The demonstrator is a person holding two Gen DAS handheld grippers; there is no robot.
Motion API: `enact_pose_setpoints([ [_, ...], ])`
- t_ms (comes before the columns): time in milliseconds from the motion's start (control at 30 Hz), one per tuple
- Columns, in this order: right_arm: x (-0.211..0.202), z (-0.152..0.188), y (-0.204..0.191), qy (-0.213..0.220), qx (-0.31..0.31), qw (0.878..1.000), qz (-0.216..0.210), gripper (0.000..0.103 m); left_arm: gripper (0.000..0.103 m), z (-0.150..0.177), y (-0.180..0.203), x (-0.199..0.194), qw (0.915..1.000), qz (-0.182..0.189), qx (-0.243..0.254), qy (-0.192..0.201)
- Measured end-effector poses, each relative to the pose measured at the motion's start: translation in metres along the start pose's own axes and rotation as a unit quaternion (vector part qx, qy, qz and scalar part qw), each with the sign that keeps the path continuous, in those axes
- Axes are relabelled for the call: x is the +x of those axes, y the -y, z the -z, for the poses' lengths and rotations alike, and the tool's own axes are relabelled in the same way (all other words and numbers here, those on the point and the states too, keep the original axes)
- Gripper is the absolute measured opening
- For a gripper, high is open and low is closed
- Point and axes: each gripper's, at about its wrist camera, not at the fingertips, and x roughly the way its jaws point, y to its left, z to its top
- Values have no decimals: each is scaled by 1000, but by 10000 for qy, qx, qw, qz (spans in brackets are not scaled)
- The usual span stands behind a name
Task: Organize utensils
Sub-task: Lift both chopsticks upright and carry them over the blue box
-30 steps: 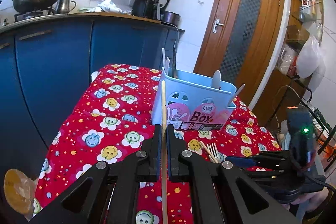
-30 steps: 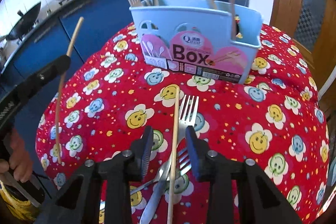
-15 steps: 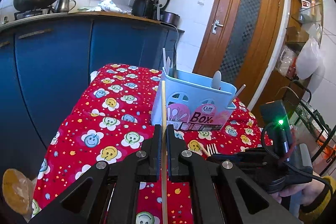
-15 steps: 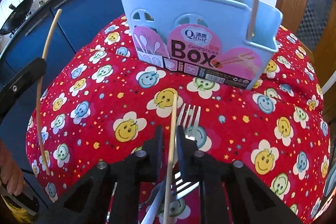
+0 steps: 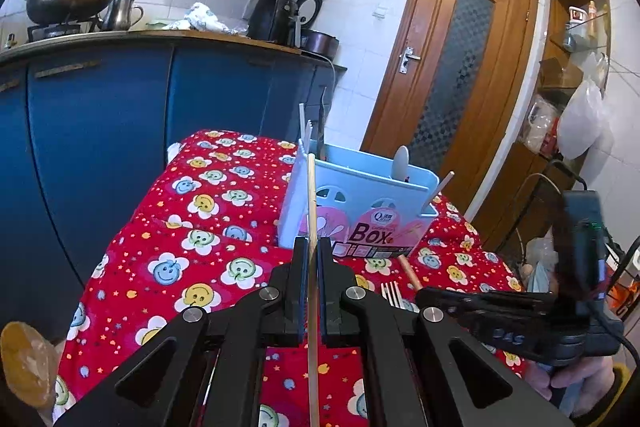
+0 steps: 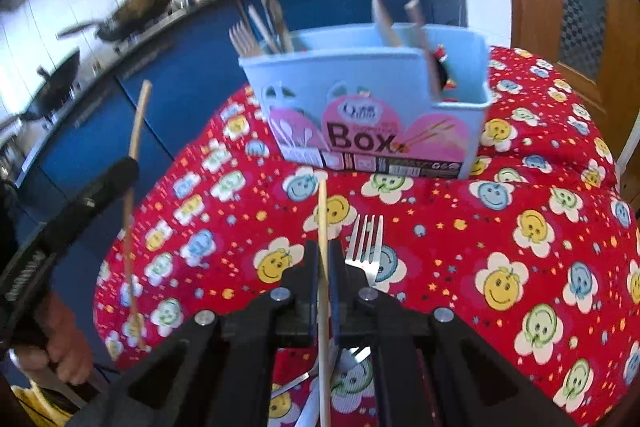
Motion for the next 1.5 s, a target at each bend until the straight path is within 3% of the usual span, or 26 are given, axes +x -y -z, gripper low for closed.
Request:
enact_pose_setpoints([
  [300, -50, 16, 7, 1023, 352, 9938, -258, 6, 3, 0, 13, -8, 9999, 76, 51, 146],
  [533, -85, 24, 6, 1833, 400, 9818, -292, 6, 3, -6, 21, -17, 9993, 144, 117, 326],
  [800, -112, 16, 5, 2477, 323, 9680, -234, 6, 3, -26, 27, -18, 9978, 142, 123, 635],
  [1133, -118, -11, 14, 2883, 275, 9569, -208, 6, 3, -62, 44, -8, 9913, 61, 266, 1285],
  [1500, -108, -49, 25, 3187, 196, 9475, -145, 6, 3, -104, 56, 32, 9811, -63, 385, 1895],
])
